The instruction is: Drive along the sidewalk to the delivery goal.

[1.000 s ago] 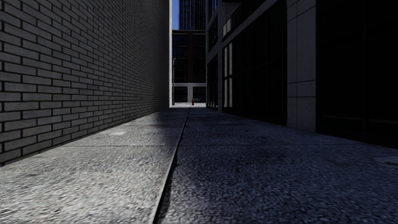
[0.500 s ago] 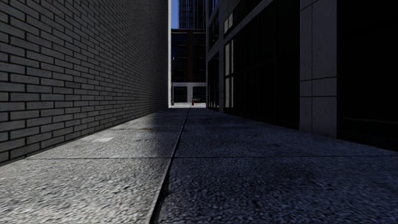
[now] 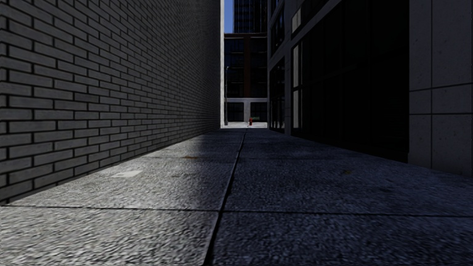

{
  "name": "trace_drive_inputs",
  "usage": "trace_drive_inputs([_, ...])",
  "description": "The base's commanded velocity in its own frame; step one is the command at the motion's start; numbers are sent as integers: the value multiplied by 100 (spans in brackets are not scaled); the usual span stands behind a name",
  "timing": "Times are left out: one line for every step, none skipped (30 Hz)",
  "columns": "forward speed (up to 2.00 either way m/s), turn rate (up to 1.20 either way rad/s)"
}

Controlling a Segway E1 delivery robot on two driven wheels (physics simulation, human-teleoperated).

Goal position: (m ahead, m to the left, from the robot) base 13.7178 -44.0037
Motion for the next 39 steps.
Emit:
trace_drive_inputs([143, 0])
trace_drive_inputs([143, 0])
trace_drive_inputs([143, 0])
trace_drive_inputs([143, 0])
trace_drive_inputs([143, 0])
trace_drive_inputs([143, 0])
trace_drive_inputs([143, 0])
trace_drive_inputs([143, 0])
trace_drive_inputs([143, 0])
trace_drive_inputs([143, 0])
trace_drive_inputs([143, 0])
trace_drive_inputs([143, 0])
trace_drive_inputs([143, 0])
trace_drive_inputs([143, 0])
trace_drive_inputs([143, 0])
trace_drive_inputs([143, 0])
trace_drive_inputs([143, 0])
trace_drive_inputs([143, 0])
trace_drive_inputs([143, 0])
trace_drive_inputs([143, 0])
trace_drive_inputs([143, 0])
trace_drive_inputs([143, 0])
trace_drive_inputs([143, 0])
trace_drive_inputs([143, 0])
trace_drive_inputs([143, 0])
trace_drive_inputs([143, 0])
trace_drive_inputs([143, 0])
trace_drive_inputs([143, 0])
trace_drive_inputs([143, 0])
trace_drive_inputs([143, 0])
trace_drive_inputs([143, 0])
trace_drive_inputs([143, 0])
trace_drive_inputs([143, 0])
trace_drive_inputs([143, 0])
trace_drive_inputs([143, 0])
trace_drive_inputs([143, 0])
trace_drive_inputs([143, 0])
trace_drive_inputs([143, 0])
trace_drive_inputs([143, 0])
